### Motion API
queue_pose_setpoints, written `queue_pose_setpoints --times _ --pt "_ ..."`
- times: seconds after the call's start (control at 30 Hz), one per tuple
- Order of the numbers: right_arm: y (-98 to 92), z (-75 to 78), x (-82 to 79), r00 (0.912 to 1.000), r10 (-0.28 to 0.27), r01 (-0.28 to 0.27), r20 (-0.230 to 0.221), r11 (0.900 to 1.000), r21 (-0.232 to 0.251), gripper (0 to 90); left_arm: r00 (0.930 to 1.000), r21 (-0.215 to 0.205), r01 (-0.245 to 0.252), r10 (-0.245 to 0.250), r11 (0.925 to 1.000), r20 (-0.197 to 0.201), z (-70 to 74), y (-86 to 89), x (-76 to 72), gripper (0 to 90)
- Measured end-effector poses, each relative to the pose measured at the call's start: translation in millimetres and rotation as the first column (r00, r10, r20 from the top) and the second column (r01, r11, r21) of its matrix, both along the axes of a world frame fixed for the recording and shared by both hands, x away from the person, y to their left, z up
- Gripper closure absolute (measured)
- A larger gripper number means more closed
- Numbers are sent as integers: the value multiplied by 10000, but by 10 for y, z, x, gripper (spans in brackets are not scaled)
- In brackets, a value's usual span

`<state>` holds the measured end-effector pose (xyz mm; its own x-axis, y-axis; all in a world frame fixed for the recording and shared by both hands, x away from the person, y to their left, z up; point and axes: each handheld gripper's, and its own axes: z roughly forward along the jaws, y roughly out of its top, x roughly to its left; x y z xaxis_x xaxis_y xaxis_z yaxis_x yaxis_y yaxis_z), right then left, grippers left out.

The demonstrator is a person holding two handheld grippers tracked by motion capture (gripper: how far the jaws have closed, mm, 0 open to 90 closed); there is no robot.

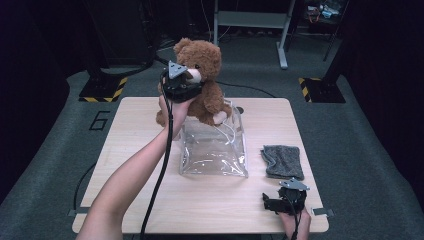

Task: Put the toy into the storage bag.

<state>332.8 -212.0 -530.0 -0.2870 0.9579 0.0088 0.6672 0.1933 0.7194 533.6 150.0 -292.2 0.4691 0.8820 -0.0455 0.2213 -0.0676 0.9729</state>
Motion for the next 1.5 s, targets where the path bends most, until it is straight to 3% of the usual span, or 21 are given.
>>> queue_pose_setpoints --times 0.13,0.17,0.2,0.27,0.33,0.4,0.43,0.47,0.5,0.53,0.6,0.7,0.73,0.83,0.9,1.03,1.2,1.23,1.33,1.47,1.5 --pt "-25 51 5 9998 182 -180 -32 9987 486 6 10000 -25 3 -3 10000 51 54 39 -5 456" --pt "17 195 7 9988 426 -443 246 9963 733 13 10000 -109 -10 10 9999 4 72 54 2 456" --pt "17 195 7 9988 426 -443 246 9963 733 13 10000 -109 -10 10 9999 4 72 54 2 456" --pt "83 373 21 9965 726 -764 419 9922 989 22 10000 -140 -24 23 9999 -49 91 61 6 456" --pt "192 770 111 9860 1298 -1434 1049 9805 1345 49 10000 -38 -3 3 10000 -15 101 51 1 455" --pt "265 1016 212 9787 1466 -1671 1436 9754 1435 78 10000 31 43 -43 10000 27 110 41 -10 455" --pt "265 1016 212 9787 1466 -1671 1436 9754 1435 78 10000 31 43 -43 10000 27 110 41 -10 455" --pt "345 1240 354 9736 1591 -1832 1637 9724 1447 115 10000 -11 38 -38 10000 22 109 41 -12 455" --pt "345 1240 354 9736 1591 -1832 1637 9724 1447 115 10000 -8 24 -24 10000 25 110 43 -12 455" --pt "431 1431 525 9675 1821 -2082 1756 9674 1440 137 10000 -46 -3 3 10000 7 113 47 -14 455" --pt "467 1494 590 9674 1856 -2127 1722 9647 1551 145 10000 -47 1 -1 10000 3 116 51 -16 455" --pt "607 1714 844 9672 1893 -2181 1694 9607 1715 192 10000 -55 14 -14 10000 16 124 55 -24 455" --pt "665 1784 961 9640 2142 -2408 1578 9547 1750 224 10000 -90 0 1 10000 5 125 60 -26 455" --pt "778 1846 1110 9627 2347 -2570 1345 9487 1839 262 10000 -86 -4 4 10000 1 123 62 -25 455" --pt "833 1865 1187 9589 2575 -2777 1190 9374 2100 304 10000 -54 16 -16 10000 17 119 52 -19 455" --pt "939 1881 1304 9559 2791 -2924 918 9341 2047 388 10000 -26 17 -17 10000 19 111 30 -11 455" --pt "1090 1838 1467 9517 3064 -3048 212 9337 1879 499 10000 141 -13 11 9999 80 115 -13 -19 455" --pt "1127 1796 1518 9541 2994 -2958 11 9420 1585 605 9999 197 -9 6 9998 139 127 -21 -29 455" --pt "1137 1771 1521 9543 2987 -2929 -91 9410 1695 775 9998 259 21 -25 9997 174 136 -16 -31 455" --pt "1102 1784 1477 9661 2583 -2565 -4 9595 1161 837 9998 264 -63 58 9996 193 145 5 -25 455" --pt "1071 1789 1462 9726 2323 -2317 67 9670 1055 854 9998 233 -68 64 9997 180 145 8 -24 455"
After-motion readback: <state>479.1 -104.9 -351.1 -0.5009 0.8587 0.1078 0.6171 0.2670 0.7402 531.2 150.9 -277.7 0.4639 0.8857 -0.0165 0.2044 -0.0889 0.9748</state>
